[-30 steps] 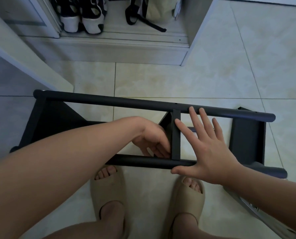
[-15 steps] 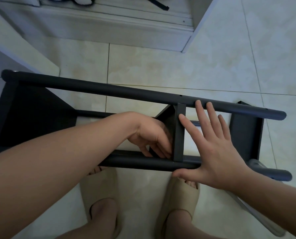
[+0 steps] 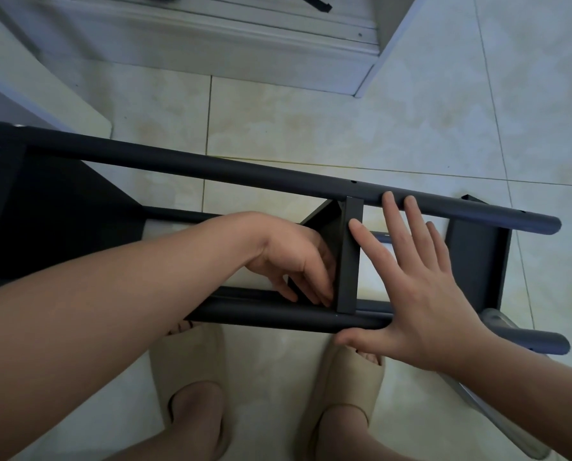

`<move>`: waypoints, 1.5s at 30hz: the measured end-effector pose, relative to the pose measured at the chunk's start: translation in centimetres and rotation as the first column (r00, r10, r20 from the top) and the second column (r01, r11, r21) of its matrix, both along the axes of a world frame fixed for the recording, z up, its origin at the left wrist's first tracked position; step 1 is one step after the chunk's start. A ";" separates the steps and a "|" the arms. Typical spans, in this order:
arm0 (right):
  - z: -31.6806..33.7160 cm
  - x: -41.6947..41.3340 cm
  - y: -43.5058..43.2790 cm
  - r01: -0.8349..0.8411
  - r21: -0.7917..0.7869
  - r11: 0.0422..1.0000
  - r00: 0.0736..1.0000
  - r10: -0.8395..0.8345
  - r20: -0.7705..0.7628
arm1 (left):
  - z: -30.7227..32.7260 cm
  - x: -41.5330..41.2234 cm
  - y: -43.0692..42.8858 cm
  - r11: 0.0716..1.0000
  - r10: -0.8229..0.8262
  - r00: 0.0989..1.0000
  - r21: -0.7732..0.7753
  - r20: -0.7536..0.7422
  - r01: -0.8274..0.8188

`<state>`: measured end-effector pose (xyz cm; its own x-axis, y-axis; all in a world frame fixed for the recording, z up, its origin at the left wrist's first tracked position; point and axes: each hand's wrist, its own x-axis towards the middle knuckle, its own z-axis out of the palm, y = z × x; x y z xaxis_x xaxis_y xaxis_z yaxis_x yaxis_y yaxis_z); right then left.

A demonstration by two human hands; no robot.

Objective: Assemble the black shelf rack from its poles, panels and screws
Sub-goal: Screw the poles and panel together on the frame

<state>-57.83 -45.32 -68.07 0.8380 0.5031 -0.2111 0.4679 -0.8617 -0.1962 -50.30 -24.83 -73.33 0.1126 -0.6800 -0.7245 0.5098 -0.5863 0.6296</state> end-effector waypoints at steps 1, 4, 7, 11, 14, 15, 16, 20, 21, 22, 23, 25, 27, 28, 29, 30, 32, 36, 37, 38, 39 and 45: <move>0.0 0.0 0.0 0.000 -0.001 1.000 1.000 0.000 0.000 | 0.1 0.1 0.0 1.000 0.004 1.000 -0.005 -0.008 -0.004; 0.0 0.0 0.1 0.001 -0.005 1.000 1.000 -0.001 0.000 | 0.2 0.1 0.2 1.000 0.016 0.999 -0.015 -0.029 -0.016; 0.0 0.0 0.1 0.007 -0.004 1.000 1.000 -0.007 -0.002 | 0.1 0.0 0.3 1.000 0.006 1.000 0.003 -0.010 -0.006; 0.1 0.0 0.2 0.009 -0.004 1.000 1.000 -0.009 -0.004 | 0.1 0.0 0.2 1.000 -0.019 1.000 0.013 0.002 0.019; 0.1 0.0 0.2 0.013 -0.007 1.000 1.000 -0.013 -0.004 | 0.1 0.0 0.1 1.000 -0.012 1.000 0.006 -0.011 0.013; 0.0 0.0 0.2 0.014 -0.006 1.000 1.000 -0.014 -0.002 | 0.1 0.0 0.2 1.000 -0.009 1.000 0.002 -0.022 0.009; 0.0 0.0 0.1 0.014 -0.004 1.000 1.000 -0.014 -0.002 | 0.1 -0.1 0.2 1.000 -0.006 0.999 -0.002 -0.033 0.006; 0.1 0.0 0.1 0.012 -0.009 1.000 1.000 -0.012 -0.004 | 0.0 -0.1 0.0 1.000 0.008 1.000 0.018 -0.030 -0.007; 0.1 0.0 0.1 0.014 -0.011 1.000 1.000 -0.014 -0.007 | 0.0 -0.2 -0.1 1.000 0.006 1.000 0.025 -0.019 -0.006; 0.1 0.0 0.1 0.017 -0.010 1.000 1.000 -0.017 -0.011 | -0.1 -0.2 -0.1 1.000 0.004 1.000 0.028 -0.012 -0.004; 0.1 -0.1 0.2 0.020 -0.008 1.000 1.000 -0.020 -0.016 | -0.2 -0.2 -0.1 1.000 0.004 1.000 0.025 -0.013 -0.004; 0.2 -0.1 0.2 0.024 -0.009 1.000 0.999 -0.024 -0.023 | -0.2 -0.2 -0.1 1.000 0.012 1.000 0.008 -0.024 -0.012; 0.3 0.0 0.2 0.024 -0.014 1.000 0.999 -0.025 -0.027 | -0.2 -0.2 0.0 1.000 0.019 0.999 -0.015 -0.042 -0.020; 0.3 0.0 0.2 0.022 -0.019 1.000 0.999 -0.023 -0.030 | -0.1 -0.1 0.0 0.999 0.023 0.998 -0.025 -0.054 -0.025; 0.4 0.0 0.2 0.020 -0.024 1.000 0.999 -0.021 -0.032 | -0.1 -0.1 0.0 0.999 0.028 0.997 -0.033 -0.065 -0.031; 0.4 0.0 0.2 0.018 -0.026 0.999 0.999 -0.019 -0.031 | -0.1 -0.1 0.0 0.999 0.032 0.997 -0.038 -0.077 -0.035; 0.3 0.0 0.2 0.019 -0.026 0.999 0.999 -0.020 -0.028 | -0.1 -0.1 0.1 0.999 0.021 0.996 -0.044 -0.090 -0.025; 0.2 0.0 0.2 0.017 -0.017 1.000 1.000 -0.018 -0.018 | 0.1 -0.2 -0.1 1.000 -0.010 0.999 -0.025 -0.053 0.009; 0.2 0.0 0.2 0.015 -0.015 1.000 1.000 -0.016 -0.015 | 0.1 -0.3 -0.2 1.000 0.000 0.998 -0.028 -0.055 -0.001; 0.2 0.0 0.2 0.014 -0.013 1.000 1.000 -0.014 -0.014 | 0.1 -0.3 -0.1 0.999 0.015 0.998 -0.033 -0.061 -0.017; 0.2 0.0 0.2 0.015 -0.013 1.000 1.000 -0.015 -0.013 | 0.1 -0.3 -0.1 0.999 0.028 0.997 -0.040 -0.069 -0.031; 0.1 0.0 0.1 0.016 -0.007 1.000 1.000 -0.016 -0.008 | 0.0 -0.2 0.1 0.995 0.064 0.991 -0.072 -0.122 -0.073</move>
<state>-57.78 -45.19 -68.00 0.8444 0.4878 -0.2213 0.4521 -0.8706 -0.1942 -50.53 -24.77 -73.34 0.0768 -0.7270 -0.6823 0.6211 -0.5004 0.6032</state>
